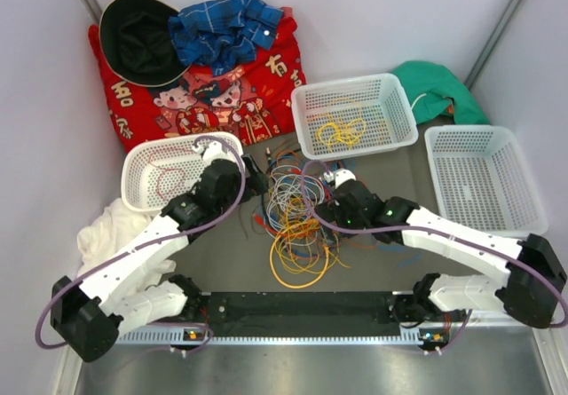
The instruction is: Untangle the cables
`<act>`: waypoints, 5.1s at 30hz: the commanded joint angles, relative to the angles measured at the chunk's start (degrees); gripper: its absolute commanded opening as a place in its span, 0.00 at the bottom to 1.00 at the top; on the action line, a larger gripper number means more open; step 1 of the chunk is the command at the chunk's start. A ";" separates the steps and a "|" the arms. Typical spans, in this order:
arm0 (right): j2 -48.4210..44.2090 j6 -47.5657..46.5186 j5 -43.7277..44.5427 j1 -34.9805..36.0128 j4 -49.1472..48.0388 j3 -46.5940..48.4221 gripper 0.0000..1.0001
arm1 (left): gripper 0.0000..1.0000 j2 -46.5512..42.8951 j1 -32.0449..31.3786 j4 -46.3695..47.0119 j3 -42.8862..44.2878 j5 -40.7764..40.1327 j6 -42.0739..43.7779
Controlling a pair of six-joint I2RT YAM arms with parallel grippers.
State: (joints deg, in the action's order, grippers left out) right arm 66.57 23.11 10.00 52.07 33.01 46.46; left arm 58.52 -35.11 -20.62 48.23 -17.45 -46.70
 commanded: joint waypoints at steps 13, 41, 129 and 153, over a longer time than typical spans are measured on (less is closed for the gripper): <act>24.22 -0.97 11.53 -2.06 -18.15 5.57 0.80 | 0.99 -8.85 -3.03 -5.39 -4.28 -3.55 -2.43; -11.64 -2.02 9.25 1.63 8.55 36.22 0.00 | 0.99 -14.75 -3.03 42.94 -15.76 17.18 4.86; -16.11 -1.58 -0.07 1.54 -17.90 10.77 0.00 | 0.00 9.60 -14.99 18.10 40.62 7.53 14.17; -22.97 -0.70 1.42 1.45 -5.77 16.82 0.91 | 0.00 10.65 -5.05 3.83 54.68 -7.05 26.30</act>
State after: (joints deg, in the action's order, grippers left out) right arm 45.47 23.51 10.11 53.23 26.24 58.50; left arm 68.51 -40.80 -15.73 99.22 -19.05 -25.39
